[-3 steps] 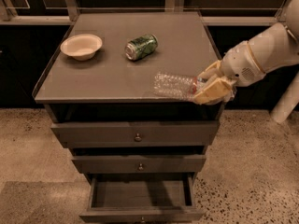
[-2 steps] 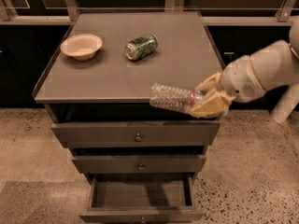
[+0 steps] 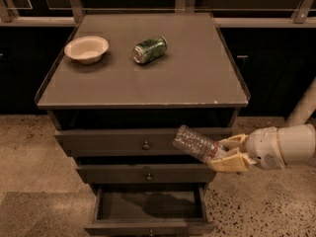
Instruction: Place water bottle into bottom drawer
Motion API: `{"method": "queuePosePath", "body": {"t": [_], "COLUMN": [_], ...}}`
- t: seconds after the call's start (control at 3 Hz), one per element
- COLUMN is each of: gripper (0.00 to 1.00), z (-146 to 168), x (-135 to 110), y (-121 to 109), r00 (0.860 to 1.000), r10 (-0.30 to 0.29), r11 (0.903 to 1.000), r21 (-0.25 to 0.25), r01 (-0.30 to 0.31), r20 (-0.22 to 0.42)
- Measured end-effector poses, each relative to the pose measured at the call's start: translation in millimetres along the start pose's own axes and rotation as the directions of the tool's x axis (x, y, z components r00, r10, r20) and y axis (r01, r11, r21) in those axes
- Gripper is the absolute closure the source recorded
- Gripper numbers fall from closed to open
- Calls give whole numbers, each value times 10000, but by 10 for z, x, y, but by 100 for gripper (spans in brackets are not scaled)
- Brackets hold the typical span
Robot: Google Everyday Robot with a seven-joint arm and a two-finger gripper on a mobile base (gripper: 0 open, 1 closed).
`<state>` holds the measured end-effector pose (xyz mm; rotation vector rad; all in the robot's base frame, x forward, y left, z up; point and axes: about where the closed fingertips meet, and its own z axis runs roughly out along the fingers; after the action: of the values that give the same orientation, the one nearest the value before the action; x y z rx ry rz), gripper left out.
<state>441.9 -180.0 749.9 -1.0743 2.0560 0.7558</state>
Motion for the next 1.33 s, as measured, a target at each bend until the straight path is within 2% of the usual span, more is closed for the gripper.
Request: {"method": "queuePosePath", "body": {"t": [0.33,0.67,1.0,1.33], "gripper": [100,100,100,100], "z": [0,232,698,1149], "x": [-2,474,1239,1838], "y": [0,-82,-178,-250], "r00": [10000,9894,9399,8803], "r10": [-4,1431,3402,4744], "r11": [10000,9896,9385,8731], "r21": [-1,-178,-730,-1279], "r01": [4,-1427,-3374,-4704], "r20": [0,248,301,3]}}
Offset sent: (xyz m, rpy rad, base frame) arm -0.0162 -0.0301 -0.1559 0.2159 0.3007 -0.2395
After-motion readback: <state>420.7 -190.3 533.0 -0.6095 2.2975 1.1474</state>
